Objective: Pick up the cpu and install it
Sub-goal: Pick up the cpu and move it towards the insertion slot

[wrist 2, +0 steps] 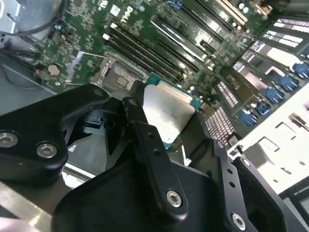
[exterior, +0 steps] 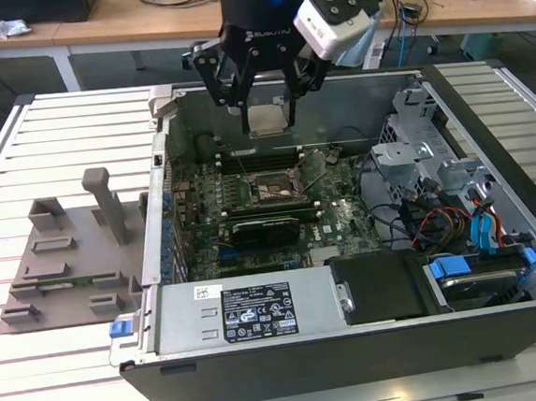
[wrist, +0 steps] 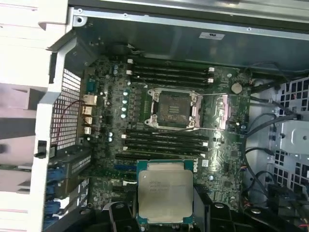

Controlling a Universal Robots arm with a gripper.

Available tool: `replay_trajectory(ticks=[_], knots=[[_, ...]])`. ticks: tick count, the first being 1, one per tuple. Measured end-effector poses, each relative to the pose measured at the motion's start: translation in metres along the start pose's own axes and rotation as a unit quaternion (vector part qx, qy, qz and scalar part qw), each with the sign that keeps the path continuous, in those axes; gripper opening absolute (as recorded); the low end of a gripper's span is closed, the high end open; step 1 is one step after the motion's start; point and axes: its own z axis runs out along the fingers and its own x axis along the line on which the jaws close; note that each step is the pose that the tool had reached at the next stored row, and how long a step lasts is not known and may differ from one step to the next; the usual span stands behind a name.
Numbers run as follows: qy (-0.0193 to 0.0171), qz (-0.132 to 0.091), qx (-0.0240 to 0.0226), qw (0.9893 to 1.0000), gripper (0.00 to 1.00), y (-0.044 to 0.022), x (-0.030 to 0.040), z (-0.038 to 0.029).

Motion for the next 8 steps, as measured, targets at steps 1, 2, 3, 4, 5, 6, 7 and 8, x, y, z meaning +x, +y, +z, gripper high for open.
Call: replay_trajectory(ticks=[1,2,3,4,5,6,7,8], knots=[[0.0001,0.000,0.0000,1.0000,0.55,-0.0003,-0.0032,0.0001],[0.0001,0.000,0.0000,1.0000,0.55,-0.0006,-0.0071,0.0002],[0.0002,0.000,0.0000,1.0000,0.55,-0.0009,-0.0105,0.0003],[0.0003,0.000,0.0001,1.0000,0.55,-0.0012,-0.0140,0.0004],[0.0003,0.000,0.0000,1.0000,0.55,-0.0014,-0.0173,0.0005],[0.0003,0.000,0.0000,1.0000,0.55,-0.0018,-0.0215,0.0006],[0.0004,0.000,0.0000,1.0000,0.55,-0.0021,-0.0255,0.0007],[0.0004,0.000,0.0000,1.0000,0.55,-0.0024,-0.0285,0.0008]])
